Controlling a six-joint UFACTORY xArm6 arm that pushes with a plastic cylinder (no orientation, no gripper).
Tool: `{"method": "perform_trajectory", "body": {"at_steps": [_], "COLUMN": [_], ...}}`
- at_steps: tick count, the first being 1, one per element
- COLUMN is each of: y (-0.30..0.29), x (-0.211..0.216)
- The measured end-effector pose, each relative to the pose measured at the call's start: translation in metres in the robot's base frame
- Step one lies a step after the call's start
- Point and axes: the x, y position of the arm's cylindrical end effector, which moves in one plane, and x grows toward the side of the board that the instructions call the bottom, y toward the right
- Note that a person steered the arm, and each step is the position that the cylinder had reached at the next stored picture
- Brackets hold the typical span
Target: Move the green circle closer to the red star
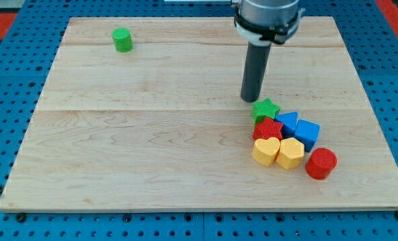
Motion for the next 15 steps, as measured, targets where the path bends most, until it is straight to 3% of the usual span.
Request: {"method": "perform_trajectory", "body": {"at_steps": [2,3,4,6,8,9,11,15], "y": [-0.096,-0.189,-0.236,-0.171,-0.236,-0.282,-0.162,-0.147], "x": [-0.156,-0.186,-0.182,-0.065,-0.144,-0.132,-0.035,0.035]}}
